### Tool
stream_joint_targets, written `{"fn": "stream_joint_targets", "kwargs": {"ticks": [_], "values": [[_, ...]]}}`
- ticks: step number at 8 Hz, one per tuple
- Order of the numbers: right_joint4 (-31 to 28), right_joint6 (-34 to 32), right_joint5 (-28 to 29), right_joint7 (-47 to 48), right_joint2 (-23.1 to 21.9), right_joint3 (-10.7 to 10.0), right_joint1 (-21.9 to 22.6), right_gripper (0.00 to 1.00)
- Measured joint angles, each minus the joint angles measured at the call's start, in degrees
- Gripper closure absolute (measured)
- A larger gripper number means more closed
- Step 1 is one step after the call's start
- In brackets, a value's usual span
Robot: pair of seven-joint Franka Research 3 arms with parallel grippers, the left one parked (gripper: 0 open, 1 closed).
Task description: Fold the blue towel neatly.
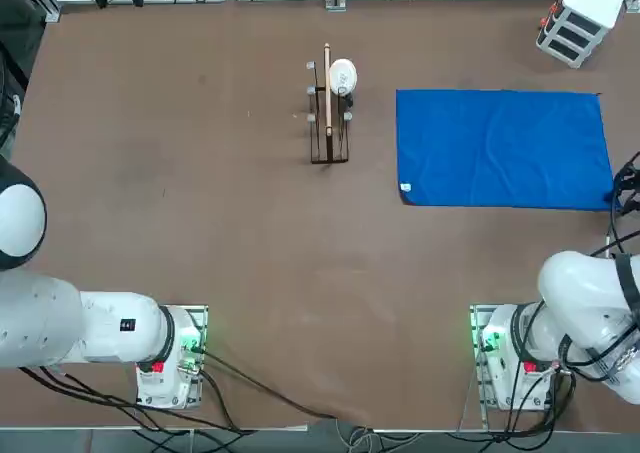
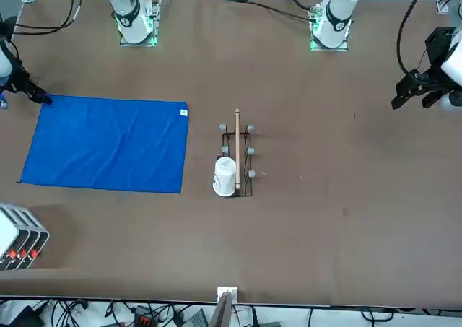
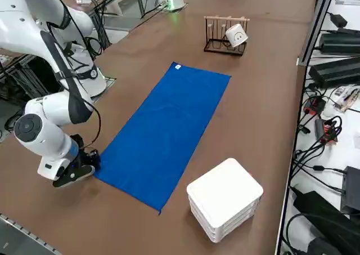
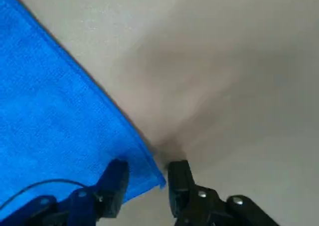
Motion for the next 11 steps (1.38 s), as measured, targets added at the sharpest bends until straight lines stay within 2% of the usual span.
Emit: {"fn": "stream_joint_targets", "kwargs": {"ticks": [2, 3, 5, 7, 9, 11], "values": [[0.23, -0.08, -0.02, -0.09, -0.19, -0.02, 0.00, 0.93], [0.31, -0.45, -0.02, -0.16, -0.24, 0.04, 0.04, 0.98], [1.31, -4.26, -0.11, -1.24, -1.20, 0.36, 0.61, 0.98], [2.66, -13.07, -0.42, -2.50, -5.23, 0.67, 3.66, 0.98], [2.74, -21.19, -0.60, -3.02, -10.25, 0.90, 9.63, 0.98], [2.72, -26.88, -0.75, -3.14, -13.97, 1.14, 18.17, 0.98]]}}
